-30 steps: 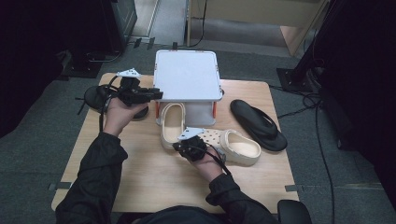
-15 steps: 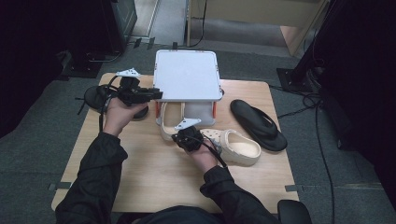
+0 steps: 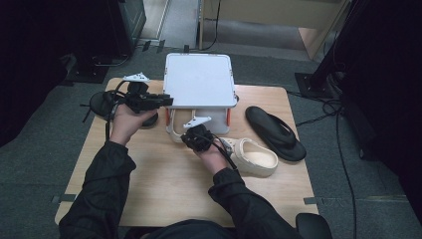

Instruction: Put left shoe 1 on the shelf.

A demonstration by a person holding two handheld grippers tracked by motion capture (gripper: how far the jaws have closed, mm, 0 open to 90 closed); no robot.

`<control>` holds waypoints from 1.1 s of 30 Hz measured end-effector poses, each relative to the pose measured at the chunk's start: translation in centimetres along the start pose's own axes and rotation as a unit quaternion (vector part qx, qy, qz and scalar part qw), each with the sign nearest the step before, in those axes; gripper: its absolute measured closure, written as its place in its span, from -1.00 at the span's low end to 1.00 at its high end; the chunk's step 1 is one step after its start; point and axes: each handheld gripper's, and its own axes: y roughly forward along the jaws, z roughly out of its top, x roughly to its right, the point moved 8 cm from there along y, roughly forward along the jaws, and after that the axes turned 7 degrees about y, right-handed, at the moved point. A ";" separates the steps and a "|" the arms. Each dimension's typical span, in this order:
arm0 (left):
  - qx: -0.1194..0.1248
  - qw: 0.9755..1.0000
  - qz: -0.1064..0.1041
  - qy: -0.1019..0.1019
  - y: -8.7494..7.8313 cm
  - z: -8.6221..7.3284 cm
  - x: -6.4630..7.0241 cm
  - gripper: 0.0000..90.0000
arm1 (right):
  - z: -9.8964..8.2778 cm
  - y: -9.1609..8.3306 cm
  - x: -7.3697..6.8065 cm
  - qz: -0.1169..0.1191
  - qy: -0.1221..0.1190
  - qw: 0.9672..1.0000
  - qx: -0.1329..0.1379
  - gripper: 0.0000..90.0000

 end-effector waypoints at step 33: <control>-0.004 1.000 0.006 0.001 -1.1 0.4 1.3 0.17 | -0.4 -4.8 -0.5 0.067 -0.007 0.998 0.006 0.78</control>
